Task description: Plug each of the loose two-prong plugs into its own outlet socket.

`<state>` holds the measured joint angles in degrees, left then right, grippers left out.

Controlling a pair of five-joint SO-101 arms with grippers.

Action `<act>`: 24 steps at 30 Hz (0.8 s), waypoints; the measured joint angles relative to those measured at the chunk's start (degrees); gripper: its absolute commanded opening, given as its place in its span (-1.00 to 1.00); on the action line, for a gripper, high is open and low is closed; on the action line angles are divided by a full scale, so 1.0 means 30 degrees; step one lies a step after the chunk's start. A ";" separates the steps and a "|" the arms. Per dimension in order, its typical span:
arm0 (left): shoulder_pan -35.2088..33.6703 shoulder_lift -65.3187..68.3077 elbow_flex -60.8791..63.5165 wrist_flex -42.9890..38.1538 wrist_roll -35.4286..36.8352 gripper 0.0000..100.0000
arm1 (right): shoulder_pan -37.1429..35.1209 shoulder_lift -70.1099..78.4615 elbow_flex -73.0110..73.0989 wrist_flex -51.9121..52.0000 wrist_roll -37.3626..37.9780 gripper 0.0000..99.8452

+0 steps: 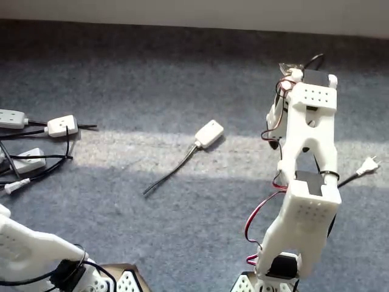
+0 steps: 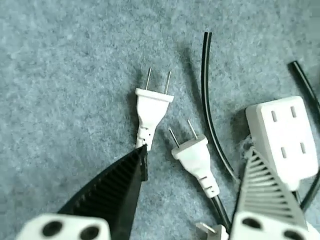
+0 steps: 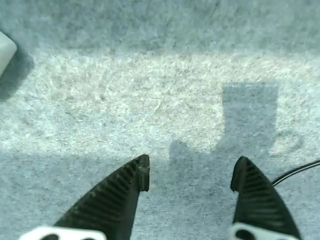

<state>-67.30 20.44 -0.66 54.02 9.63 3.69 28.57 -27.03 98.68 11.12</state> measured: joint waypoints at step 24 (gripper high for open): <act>-0.1348 1.3568 -1.9136 0.8029 -0.3165 -0.45 | 0.0000 0.0000 0.1905 0.0000 0.0000 -0.47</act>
<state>-71.34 61.14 -58.07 78.11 0.13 3.69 28.57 -21.32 98.68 11.12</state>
